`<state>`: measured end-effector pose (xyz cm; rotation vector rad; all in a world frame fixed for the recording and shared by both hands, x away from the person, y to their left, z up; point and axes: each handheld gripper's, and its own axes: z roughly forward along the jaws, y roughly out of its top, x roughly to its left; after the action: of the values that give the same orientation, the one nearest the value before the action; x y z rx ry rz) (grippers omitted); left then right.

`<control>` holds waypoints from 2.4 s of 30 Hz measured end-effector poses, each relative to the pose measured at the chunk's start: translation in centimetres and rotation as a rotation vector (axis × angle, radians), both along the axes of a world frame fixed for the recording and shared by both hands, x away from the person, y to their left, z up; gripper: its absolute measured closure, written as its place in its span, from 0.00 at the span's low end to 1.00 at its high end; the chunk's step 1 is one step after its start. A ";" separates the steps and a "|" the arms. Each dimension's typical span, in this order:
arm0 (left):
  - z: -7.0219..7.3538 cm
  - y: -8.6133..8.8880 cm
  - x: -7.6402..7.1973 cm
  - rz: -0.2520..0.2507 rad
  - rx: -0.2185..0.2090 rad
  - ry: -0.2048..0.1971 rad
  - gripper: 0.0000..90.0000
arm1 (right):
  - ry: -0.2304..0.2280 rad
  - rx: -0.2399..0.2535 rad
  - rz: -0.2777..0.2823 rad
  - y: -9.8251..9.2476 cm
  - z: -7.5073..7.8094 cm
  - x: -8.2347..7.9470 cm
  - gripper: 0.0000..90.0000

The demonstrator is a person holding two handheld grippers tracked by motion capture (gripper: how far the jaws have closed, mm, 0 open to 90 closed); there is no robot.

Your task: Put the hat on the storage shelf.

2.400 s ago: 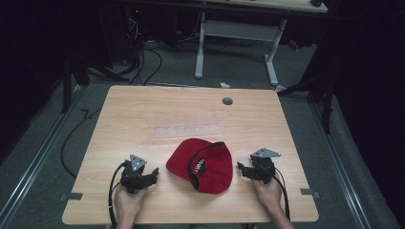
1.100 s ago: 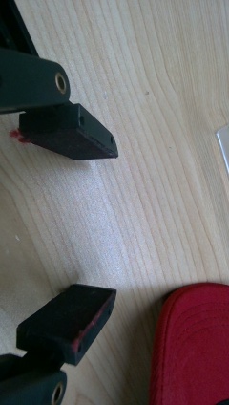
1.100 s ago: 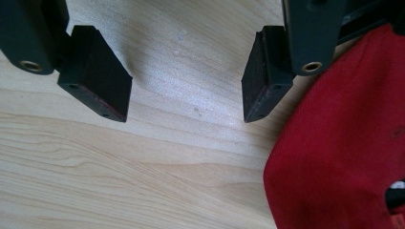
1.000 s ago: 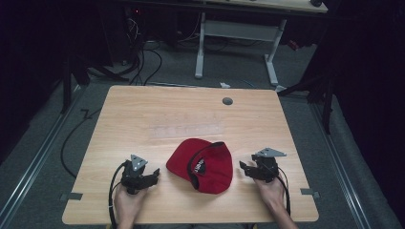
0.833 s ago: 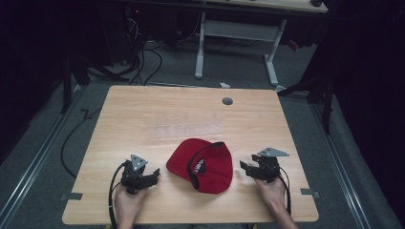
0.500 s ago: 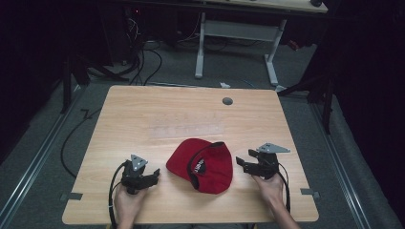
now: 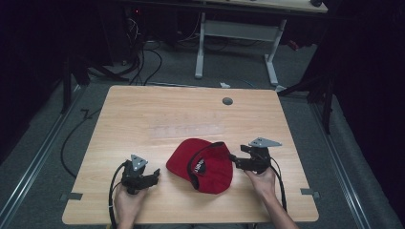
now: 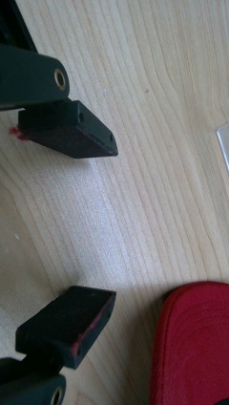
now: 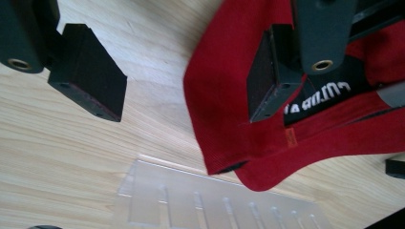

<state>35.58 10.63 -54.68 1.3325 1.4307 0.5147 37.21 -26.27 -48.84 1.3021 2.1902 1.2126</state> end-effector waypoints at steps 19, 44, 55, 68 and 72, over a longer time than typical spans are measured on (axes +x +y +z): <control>0.0 0.0 0.0 0.003 0.002 -0.001 0.30 | 0.046 -0.008 0.101 3.9 -1.1 3.1 0.31; 0.0 -0.1 0.1 0.006 0.001 -0.002 0.30 | 0.076 -0.014 0.168 5.2 -4.0 4.4 0.72; 0.0 -0.1 0.1 0.007 0.001 -0.001 0.30 | 0.061 0.003 0.235 4.6 -3.2 3.6 0.94; 0.0 -0.1 0.1 0.007 0.001 -0.001 0.30 | 0.054 0.043 0.254 4.2 -1.0 2.2 0.95; 0.0 -0.1 0.1 0.007 0.001 -0.001 0.30 | 0.035 0.067 0.252 3.8 0.1 1.6 0.95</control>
<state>35.65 10.53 -54.69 1.3289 1.4348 0.5207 38.80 -22.47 -48.77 1.1038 2.4145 1.3740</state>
